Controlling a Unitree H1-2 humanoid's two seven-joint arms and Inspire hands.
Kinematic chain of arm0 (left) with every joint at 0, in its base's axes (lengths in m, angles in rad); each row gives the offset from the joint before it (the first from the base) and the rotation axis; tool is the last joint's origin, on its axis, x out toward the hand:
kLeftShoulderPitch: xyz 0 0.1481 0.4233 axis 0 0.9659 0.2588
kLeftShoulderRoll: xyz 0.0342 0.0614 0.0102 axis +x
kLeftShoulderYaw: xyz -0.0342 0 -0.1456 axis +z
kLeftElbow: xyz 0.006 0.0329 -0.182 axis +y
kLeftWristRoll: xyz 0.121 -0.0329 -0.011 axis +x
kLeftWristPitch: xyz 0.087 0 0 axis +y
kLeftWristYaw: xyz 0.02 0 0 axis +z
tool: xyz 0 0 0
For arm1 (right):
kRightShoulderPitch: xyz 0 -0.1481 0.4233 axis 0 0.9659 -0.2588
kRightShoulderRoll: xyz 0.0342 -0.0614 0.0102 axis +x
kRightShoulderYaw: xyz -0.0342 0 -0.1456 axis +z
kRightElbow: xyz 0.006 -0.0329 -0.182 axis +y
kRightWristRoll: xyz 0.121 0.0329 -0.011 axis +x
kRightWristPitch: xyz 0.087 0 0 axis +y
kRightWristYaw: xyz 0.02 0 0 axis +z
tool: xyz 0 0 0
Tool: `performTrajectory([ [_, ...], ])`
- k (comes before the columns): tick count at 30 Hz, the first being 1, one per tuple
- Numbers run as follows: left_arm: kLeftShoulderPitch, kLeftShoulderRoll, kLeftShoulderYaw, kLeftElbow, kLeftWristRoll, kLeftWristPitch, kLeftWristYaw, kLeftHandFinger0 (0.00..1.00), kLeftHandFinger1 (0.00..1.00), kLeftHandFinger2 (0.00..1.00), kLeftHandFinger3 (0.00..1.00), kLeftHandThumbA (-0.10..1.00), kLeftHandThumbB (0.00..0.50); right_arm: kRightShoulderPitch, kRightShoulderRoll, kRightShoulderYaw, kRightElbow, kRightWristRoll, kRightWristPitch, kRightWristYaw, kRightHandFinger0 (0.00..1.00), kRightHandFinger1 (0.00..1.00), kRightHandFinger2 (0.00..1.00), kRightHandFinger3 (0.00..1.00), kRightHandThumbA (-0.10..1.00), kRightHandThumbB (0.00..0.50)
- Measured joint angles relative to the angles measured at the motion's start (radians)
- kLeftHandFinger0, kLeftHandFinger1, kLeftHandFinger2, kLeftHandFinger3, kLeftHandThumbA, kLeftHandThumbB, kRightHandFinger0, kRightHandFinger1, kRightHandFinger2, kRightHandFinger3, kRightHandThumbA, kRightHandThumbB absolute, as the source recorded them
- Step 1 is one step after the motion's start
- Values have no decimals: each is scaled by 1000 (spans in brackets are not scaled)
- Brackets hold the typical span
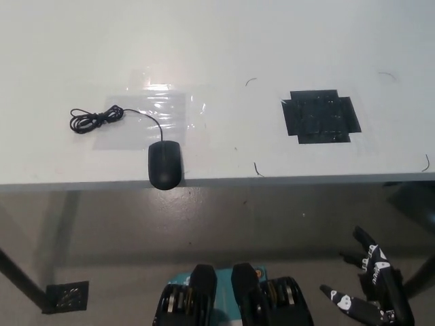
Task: The robot uses left hand to click on the left button of the black mouse, which is placed on the left area of the table
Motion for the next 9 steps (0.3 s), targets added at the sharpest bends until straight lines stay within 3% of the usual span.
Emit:
performTrajectory([
  [3, 98, -97, 6, -107, 1, -31, 35, 0, 0, 0, 1000, 1000, 286, 10, 0, 0, 0, 0, 0, 0, 740, 732, 958, 1000, 906, 55],
  [6, 144, -220, 9, -129, 11, -82, 69, 0, 0, 1, 1000, 1000, 179, 16, 0, 1, 0, 0, 0, 0, 723, 722, 947, 1000, 922, 53],
  [9, 137, -306, 19, -79, 33, -133, 103, 0, 0, 21, 1000, 1000, 196, 17, 1, 3, 0, 0, 0, 0, 718, 720, 950, 1000, 927, 43],
])
